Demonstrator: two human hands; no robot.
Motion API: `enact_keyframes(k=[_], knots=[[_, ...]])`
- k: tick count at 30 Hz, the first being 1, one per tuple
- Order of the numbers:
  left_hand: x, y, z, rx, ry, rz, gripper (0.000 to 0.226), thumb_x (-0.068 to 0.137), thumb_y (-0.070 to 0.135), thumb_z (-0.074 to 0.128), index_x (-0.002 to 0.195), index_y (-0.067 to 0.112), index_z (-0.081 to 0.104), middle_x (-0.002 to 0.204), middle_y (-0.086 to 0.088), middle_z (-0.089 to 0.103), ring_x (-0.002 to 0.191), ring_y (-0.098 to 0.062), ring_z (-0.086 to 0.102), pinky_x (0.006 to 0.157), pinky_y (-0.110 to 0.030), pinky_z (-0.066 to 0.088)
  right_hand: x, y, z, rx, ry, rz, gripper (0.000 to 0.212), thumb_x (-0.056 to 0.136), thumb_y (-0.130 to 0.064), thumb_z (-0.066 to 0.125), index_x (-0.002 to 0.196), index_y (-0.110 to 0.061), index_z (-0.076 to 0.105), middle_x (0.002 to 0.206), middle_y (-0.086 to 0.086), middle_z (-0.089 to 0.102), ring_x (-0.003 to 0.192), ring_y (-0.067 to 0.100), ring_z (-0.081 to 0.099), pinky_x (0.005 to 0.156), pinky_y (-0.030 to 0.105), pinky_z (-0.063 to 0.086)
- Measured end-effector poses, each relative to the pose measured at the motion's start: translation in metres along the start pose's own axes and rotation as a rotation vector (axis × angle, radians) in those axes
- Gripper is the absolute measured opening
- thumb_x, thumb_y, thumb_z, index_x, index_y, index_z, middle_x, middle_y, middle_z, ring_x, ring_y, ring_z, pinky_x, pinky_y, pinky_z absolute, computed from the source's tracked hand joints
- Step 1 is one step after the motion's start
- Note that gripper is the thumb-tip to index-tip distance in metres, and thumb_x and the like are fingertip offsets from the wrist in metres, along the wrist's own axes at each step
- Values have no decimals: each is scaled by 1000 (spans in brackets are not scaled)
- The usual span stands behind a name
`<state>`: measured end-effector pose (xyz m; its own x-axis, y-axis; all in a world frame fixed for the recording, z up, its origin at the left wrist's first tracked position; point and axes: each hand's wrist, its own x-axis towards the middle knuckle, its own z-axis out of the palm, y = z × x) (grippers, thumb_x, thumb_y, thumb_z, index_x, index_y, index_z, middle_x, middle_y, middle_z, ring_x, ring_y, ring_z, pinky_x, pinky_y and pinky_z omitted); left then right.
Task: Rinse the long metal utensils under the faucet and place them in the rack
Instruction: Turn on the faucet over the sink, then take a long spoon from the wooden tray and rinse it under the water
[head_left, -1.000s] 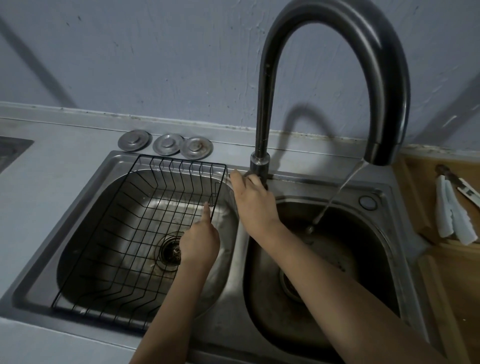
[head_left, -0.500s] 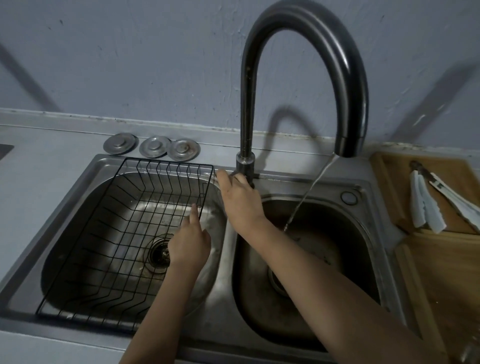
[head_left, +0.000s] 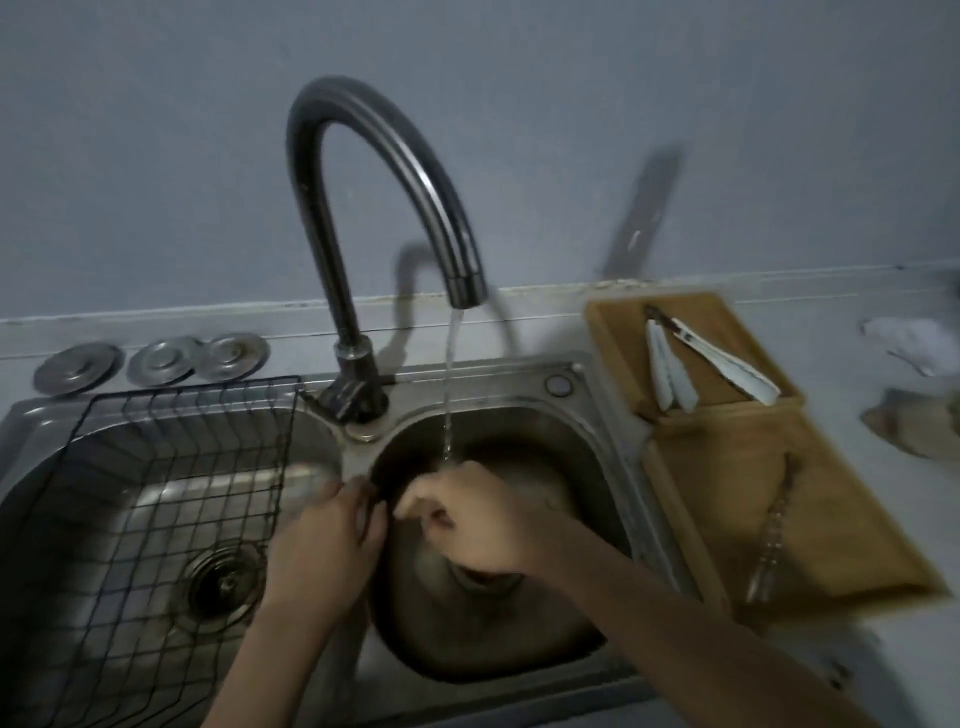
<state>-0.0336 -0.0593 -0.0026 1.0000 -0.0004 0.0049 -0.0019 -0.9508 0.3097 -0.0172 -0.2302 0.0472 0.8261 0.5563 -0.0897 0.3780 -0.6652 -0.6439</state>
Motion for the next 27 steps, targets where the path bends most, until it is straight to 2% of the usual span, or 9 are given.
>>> enact_keyframes(k=[3,6,9,11,14,16,18,20,27], knots=[[0,25,4,22,-303,134,25,86,51,46,87,32,61,89,6,68,84,-14,65,71,-31,52,-50,19,-39,23,140,151,21,82,-8,54,90,-20,71,86,-2,72,76,7,64,73,25,52],[7,71,20,-157,-428,361,15,86,47,47,84,39,59,85,14,67,83,-5,64,78,-32,53,-84,44,-68,-2,500,247,16,86,-12,57,98,-19,65,93,-3,70,82,6,62,76,27,53],[14,128,41,-37,-276,702,30,85,42,44,110,32,59,109,8,63,99,-15,62,84,-36,51,-113,75,-80,-258,915,374,22,88,-12,55,109,-16,57,103,1,65,90,13,60,77,27,49],[19,165,52,165,-116,963,38,83,39,47,116,25,59,111,1,64,100,-21,62,80,-39,53,-133,101,-83,-441,1071,406,23,87,-8,54,110,-11,56,103,8,64,93,23,60,77,34,50],[28,200,65,366,-30,1217,46,68,40,73,112,27,66,103,0,72,94,-19,68,78,-33,56,-149,131,-82,-484,1033,606,25,88,-10,52,113,-8,52,106,13,62,95,29,59,77,39,51],[36,217,73,429,-63,1280,62,64,39,78,122,27,61,114,-2,69,103,-20,66,84,-34,54,-157,147,-80,-424,922,811,24,90,-15,50,113,-7,52,106,13,61,93,28,59,73,35,48],[42,228,84,496,-131,1338,64,82,26,64,141,23,40,138,-9,51,126,-27,49,103,-41,42,-162,160,-77,-335,865,977,25,92,-21,47,113,-9,52,104,9,61,89,25,60,67,32,44],[47,240,91,572,-219,1389,58,91,14,46,146,17,27,146,-12,37,135,-30,34,111,-43,31,-167,168,-73,-266,844,1079,29,92,-27,46,117,-12,50,101,6,62,85,23,60,64,31,42],[59,260,94,527,-317,1433,31,89,0,43,117,9,55,115,-9,57,103,-25,52,87,-38,48,-176,186,-63,-48,728,1225,34,89,-39,51,108,-11,51,86,2,56,85,27,61,63,31,44]])
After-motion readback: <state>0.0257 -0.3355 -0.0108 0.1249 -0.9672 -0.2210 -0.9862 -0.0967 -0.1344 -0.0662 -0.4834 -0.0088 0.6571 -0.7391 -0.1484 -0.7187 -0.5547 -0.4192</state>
